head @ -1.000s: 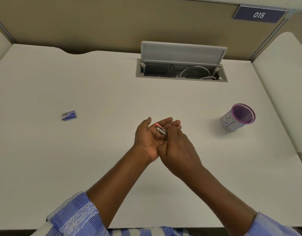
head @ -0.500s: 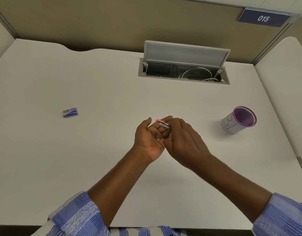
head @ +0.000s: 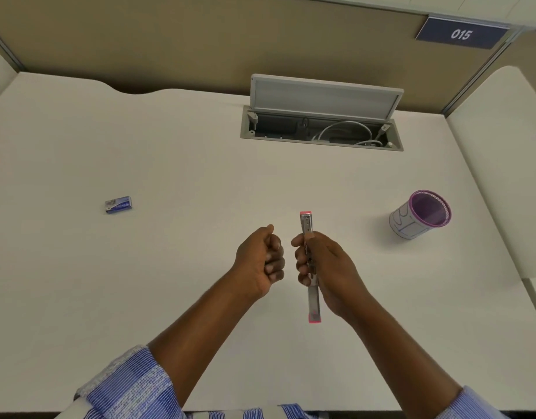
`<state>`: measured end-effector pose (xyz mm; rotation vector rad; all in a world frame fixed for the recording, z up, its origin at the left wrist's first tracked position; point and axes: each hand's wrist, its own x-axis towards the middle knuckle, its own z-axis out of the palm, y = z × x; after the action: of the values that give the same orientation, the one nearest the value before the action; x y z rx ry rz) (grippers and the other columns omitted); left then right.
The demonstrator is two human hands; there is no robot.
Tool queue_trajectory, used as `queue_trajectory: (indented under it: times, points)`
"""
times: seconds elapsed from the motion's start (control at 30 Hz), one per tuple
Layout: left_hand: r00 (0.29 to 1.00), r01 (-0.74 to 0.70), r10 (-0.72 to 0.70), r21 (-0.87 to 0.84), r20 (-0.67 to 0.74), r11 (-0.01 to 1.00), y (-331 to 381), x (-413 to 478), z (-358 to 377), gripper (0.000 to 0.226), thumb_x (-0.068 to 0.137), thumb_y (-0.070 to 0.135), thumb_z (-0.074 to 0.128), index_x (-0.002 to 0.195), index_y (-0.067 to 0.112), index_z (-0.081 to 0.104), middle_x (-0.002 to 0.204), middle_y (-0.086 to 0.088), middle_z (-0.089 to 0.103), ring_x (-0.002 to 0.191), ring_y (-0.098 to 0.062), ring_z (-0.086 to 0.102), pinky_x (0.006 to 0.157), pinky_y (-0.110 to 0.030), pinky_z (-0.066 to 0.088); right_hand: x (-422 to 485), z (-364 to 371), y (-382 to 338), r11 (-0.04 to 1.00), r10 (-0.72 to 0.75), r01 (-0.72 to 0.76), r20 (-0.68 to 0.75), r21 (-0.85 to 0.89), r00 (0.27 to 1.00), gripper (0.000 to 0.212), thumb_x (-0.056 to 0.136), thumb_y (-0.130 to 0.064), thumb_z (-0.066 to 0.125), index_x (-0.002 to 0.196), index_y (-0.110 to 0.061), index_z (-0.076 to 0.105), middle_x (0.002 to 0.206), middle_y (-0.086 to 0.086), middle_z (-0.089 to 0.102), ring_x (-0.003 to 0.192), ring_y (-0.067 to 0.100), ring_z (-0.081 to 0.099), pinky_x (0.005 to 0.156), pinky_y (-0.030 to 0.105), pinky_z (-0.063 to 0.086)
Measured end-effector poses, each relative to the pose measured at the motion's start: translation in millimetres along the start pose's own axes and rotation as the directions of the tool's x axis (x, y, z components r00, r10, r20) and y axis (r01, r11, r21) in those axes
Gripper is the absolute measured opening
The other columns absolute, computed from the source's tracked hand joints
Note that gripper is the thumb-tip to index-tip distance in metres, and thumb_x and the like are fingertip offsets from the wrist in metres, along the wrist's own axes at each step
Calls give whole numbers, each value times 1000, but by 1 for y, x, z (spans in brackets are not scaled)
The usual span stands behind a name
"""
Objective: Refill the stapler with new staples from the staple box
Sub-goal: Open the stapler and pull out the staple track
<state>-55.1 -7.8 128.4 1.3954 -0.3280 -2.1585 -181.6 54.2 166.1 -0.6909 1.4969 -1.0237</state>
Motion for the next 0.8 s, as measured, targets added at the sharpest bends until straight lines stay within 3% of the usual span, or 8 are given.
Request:
queue_trajectory:
  times: [0.17,0.27,0.4,0.43,0.5,0.6,0.7,0.8]
  points:
    - [998,-55,53,169,14,984,-8,0,-4,44,101,32,49,62,13,55,46,3,30,37,-12,21,42,-22,18,4,-3,1,983,68,-75,49,167,996,35,109,-26,41,103,-6,69,68,2,53,56,13,48,51,26,40]
    - [994,-102,86,381,60,919,-12,-5,-6,33,98,21,49,68,13,60,48,3,31,40,-12,20,45,-24,17,9,-5,-3,949,109,-128,80,288,991,37,107,-26,40,112,-2,67,70,5,52,58,15,49,54,28,42]
    - [973,-217,67,782,220,585,-15,-7,-11,5,92,18,62,91,17,66,49,7,41,43,-10,30,46,-23,24,19,-6,-8,875,115,-151,104,460,988,35,106,-21,40,130,-5,61,75,10,53,64,22,55,64,36,52]
    - [964,-247,45,825,261,509,-15,-6,-13,11,88,25,68,99,21,68,53,8,46,46,-9,36,50,-24,31,21,-6,-8,859,111,-151,110,490,988,33,106,-19,41,131,-9,61,76,11,55,66,24,58,67,39,54]
    - [949,-298,47,842,311,450,-15,-3,-16,31,77,41,79,103,29,68,64,-1,51,60,-15,44,65,-31,38,25,-7,-8,841,114,-159,117,518,987,32,107,-17,42,131,-12,61,78,13,61,72,28,65,73,43,60]
    - [931,-363,144,802,336,475,-9,-1,-16,42,69,48,86,102,29,67,68,-2,51,66,-18,45,70,-38,39,29,-10,-2,852,141,-181,117,491,983,32,107,-16,43,131,-12,63,87,17,67,85,34,71,84,48,62]
    - [923,-381,249,780,292,497,-3,1,-14,50,65,58,84,103,31,67,82,6,77,79,-13,71,86,-39,56,28,-10,6,884,158,-213,163,416,974,35,106,-16,41,132,-8,63,92,18,69,86,32,70,87,48,59]
    - [915,-364,342,803,213,472,5,1,-12,58,61,74,78,102,35,65,68,-5,72,67,-15,66,71,-35,51,20,-7,13,889,144,-236,249,393,958,42,108,-32,37,120,-11,70,92,17,70,80,29,70,79,44,57]
